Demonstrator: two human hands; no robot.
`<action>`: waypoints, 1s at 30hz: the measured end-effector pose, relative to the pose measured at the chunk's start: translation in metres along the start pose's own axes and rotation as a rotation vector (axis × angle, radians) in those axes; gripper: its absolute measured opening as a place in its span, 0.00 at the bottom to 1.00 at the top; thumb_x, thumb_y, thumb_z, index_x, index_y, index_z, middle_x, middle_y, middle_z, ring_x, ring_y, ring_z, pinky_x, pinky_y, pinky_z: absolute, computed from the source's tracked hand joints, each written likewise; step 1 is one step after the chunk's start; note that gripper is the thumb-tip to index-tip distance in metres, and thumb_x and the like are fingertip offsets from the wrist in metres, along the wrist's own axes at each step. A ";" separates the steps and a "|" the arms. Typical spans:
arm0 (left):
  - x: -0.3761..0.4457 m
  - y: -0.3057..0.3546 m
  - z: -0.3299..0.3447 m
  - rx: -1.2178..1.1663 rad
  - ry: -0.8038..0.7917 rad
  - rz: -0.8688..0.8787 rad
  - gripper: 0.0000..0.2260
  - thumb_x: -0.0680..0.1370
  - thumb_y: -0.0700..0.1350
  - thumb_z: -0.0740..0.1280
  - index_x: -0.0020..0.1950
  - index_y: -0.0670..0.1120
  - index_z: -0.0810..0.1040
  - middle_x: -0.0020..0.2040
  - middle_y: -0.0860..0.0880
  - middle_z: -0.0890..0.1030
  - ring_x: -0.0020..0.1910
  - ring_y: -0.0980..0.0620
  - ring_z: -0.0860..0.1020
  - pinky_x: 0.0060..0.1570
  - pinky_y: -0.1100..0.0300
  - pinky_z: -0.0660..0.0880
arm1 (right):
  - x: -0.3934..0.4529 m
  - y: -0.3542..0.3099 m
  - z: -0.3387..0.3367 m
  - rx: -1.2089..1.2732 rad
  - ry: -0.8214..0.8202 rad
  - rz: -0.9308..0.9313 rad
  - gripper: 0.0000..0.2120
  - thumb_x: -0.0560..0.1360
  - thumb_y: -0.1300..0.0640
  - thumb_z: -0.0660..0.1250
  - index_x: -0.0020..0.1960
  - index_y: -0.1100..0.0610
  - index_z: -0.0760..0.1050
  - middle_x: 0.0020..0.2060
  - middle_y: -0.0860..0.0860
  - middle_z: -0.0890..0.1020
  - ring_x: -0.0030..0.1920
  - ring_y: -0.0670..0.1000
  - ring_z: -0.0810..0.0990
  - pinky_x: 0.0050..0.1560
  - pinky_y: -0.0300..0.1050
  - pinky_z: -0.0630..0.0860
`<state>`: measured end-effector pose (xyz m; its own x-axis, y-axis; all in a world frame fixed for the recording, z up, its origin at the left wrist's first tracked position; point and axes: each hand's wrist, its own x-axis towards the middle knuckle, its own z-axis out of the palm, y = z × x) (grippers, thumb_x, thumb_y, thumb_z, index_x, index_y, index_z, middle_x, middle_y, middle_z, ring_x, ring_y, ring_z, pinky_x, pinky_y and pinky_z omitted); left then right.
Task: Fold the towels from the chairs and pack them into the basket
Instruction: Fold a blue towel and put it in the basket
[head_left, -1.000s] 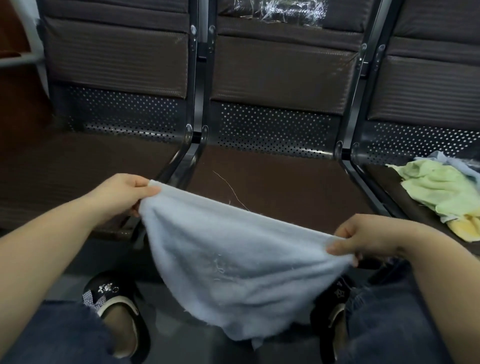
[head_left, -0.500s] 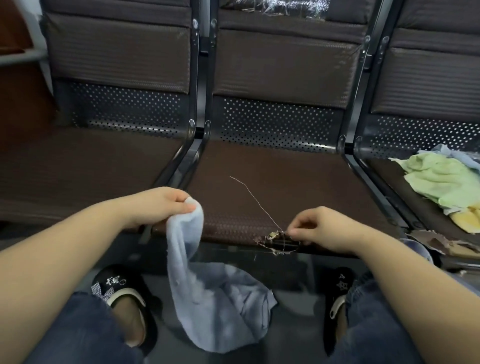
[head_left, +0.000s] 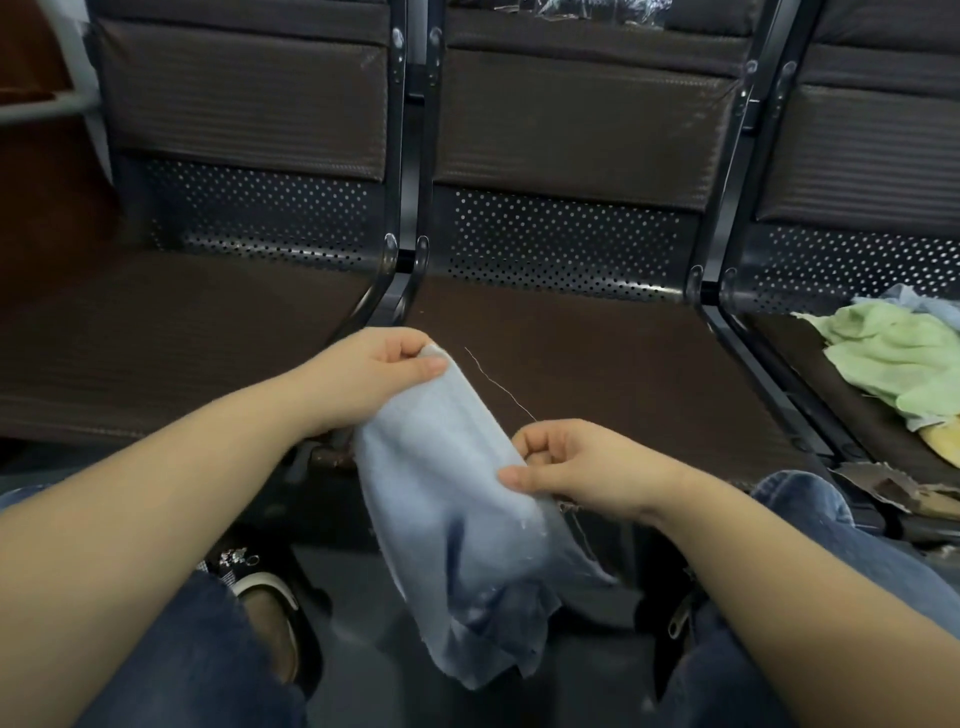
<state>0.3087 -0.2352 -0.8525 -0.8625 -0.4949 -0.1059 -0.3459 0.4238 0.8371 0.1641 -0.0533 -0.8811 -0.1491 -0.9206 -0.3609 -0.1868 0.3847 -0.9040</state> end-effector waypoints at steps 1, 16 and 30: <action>0.001 -0.003 -0.005 0.013 0.042 -0.023 0.09 0.79 0.51 0.65 0.46 0.48 0.81 0.45 0.43 0.83 0.48 0.43 0.81 0.56 0.44 0.74 | -0.002 0.001 -0.004 -0.023 -0.051 0.046 0.05 0.74 0.60 0.70 0.40 0.55 0.76 0.34 0.50 0.79 0.34 0.47 0.75 0.38 0.38 0.72; 0.010 -0.077 -0.043 0.105 0.152 -0.409 0.11 0.79 0.46 0.64 0.38 0.46 0.81 0.37 0.44 0.81 0.40 0.46 0.76 0.42 0.55 0.70 | -0.046 0.028 -0.108 -0.211 0.161 0.535 0.12 0.74 0.61 0.69 0.32 0.59 0.77 0.25 0.52 0.74 0.25 0.47 0.70 0.27 0.37 0.68; 0.038 -0.063 -0.022 0.348 0.070 -0.411 0.13 0.79 0.47 0.65 0.37 0.44 0.77 0.31 0.48 0.75 0.32 0.50 0.74 0.33 0.59 0.69 | -0.014 0.024 -0.131 -0.733 0.582 0.692 0.20 0.77 0.45 0.65 0.50 0.63 0.81 0.45 0.57 0.82 0.50 0.56 0.79 0.50 0.44 0.73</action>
<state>0.3057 -0.2970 -0.8977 -0.6076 -0.7171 -0.3415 -0.7620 0.4048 0.5055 0.0344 -0.0221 -0.8675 -0.8267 -0.4017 -0.3941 -0.3795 0.9150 -0.1368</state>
